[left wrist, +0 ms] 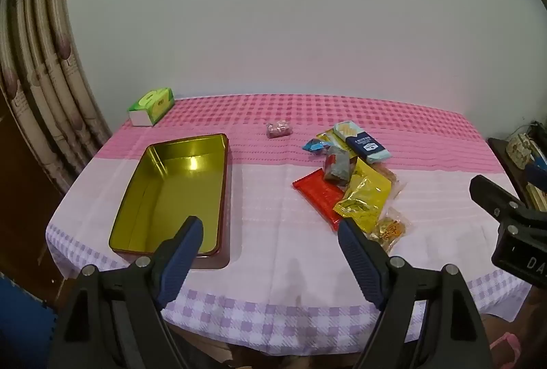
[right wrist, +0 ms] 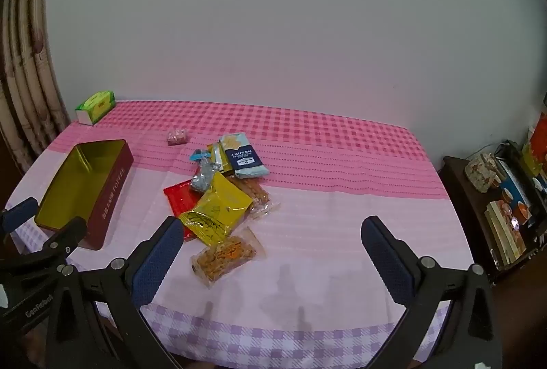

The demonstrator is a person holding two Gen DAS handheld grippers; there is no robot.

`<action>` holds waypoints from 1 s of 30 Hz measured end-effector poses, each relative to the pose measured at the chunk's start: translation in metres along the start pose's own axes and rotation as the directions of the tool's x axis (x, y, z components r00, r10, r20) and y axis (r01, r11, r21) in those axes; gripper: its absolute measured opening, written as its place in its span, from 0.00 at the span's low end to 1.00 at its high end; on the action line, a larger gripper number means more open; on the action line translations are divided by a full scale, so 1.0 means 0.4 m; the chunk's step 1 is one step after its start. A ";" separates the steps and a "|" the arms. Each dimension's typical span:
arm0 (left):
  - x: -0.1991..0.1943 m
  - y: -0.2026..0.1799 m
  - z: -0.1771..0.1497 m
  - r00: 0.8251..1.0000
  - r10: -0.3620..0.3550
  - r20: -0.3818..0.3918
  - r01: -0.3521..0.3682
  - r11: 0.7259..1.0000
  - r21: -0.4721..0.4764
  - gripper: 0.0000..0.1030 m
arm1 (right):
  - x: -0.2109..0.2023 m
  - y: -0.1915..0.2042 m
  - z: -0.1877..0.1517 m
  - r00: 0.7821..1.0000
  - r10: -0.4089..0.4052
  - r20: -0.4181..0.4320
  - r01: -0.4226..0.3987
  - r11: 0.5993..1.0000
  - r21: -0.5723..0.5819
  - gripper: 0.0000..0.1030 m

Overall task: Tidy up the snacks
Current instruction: 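Reach the left gripper to the clear twisted-dough snack bag and grasp it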

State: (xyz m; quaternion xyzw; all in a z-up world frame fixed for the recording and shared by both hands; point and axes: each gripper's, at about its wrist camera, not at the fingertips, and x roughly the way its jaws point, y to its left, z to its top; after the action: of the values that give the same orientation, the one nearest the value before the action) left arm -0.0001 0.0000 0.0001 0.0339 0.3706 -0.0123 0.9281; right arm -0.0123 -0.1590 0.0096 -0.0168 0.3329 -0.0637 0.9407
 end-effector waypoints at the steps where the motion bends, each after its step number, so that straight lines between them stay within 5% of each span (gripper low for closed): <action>1: -0.001 0.000 0.000 1.000 0.006 0.002 -0.006 1.000 0.007 0.81 | 0.001 0.001 -0.002 1.000 -0.005 0.002 0.005 1.000 -0.005 1.00; 10: -0.033 -0.003 0.010 0.995 -0.009 0.098 0.005 0.999 0.033 0.81 | -0.005 -0.007 -0.011 1.000 -0.007 0.007 0.007 1.000 0.001 1.00; 25: 0.015 0.022 0.002 0.996 -0.023 0.085 0.024 1.000 -0.006 0.81 | 0.036 -0.018 -0.013 0.999 -0.037 -0.017 0.037 0.999 0.006 1.00; 30: 0.074 0.028 -0.010 0.996 -0.093 -0.003 0.093 0.994 -0.062 0.81 | 0.060 -0.045 -0.020 0.997 -0.070 -0.023 0.071 0.997 0.019 1.00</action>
State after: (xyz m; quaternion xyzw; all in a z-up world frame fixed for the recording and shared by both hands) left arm 0.0191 0.0116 -0.0228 -0.0119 0.3747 -0.0441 0.9260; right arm -0.0007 -0.1800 -0.0103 -0.0183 0.3421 -0.1005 0.9341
